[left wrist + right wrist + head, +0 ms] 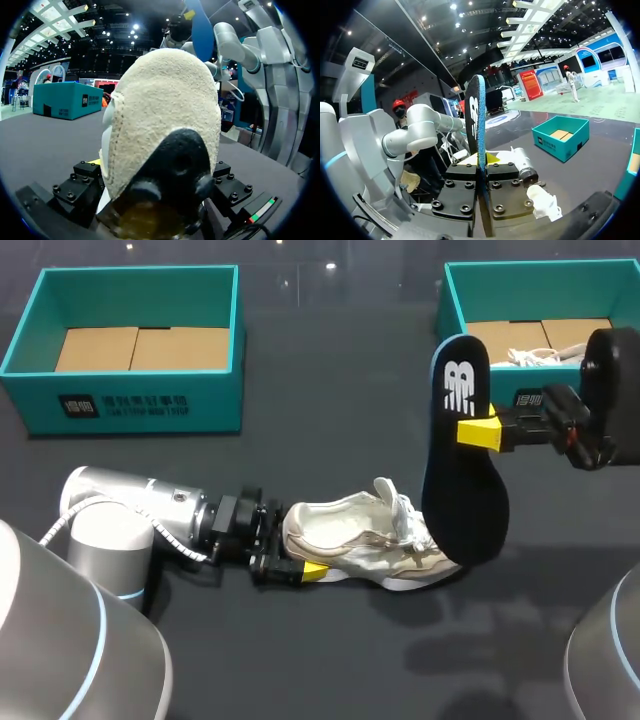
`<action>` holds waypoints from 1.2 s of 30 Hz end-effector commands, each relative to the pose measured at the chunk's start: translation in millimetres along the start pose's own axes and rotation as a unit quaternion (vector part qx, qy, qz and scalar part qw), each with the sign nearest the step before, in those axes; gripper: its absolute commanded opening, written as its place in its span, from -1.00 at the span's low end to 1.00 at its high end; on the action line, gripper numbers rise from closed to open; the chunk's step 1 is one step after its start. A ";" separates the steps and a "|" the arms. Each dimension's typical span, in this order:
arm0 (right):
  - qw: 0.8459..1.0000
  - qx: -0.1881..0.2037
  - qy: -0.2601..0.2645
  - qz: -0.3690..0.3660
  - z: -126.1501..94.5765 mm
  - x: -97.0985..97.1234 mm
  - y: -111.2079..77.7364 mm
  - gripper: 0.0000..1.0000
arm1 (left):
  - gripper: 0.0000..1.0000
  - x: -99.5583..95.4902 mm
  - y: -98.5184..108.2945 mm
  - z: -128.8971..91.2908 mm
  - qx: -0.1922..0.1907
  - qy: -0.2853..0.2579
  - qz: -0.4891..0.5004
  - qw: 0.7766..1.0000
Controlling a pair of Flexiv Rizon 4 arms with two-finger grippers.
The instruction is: Take the shoe out of the shoebox, open the shoe tongue, remove and reinsert the insole, then place the shoe into the shoebox
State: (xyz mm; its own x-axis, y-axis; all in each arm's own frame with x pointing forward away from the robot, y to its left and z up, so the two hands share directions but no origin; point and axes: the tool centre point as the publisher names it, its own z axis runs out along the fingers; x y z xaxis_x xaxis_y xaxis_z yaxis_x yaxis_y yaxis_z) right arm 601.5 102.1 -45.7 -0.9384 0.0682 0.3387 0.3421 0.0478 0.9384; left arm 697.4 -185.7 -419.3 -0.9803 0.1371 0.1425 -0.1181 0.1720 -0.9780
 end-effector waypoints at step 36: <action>1.000 -0.008 0.003 0.001 9.3 0.4 -0.4 -1.00 | 1.00 8.6 -3.1 -50.7 -0.153 -0.020 0.008 0.988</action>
State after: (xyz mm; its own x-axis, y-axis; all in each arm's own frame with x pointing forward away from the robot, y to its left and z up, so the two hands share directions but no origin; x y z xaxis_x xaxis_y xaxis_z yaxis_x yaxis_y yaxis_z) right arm 601.1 109.8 -45.5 -0.9381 0.0622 0.3406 0.3430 0.0314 0.9388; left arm 703.2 -145.8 -421.8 -0.9849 0.1242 0.1205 -0.0650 0.3800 -0.9227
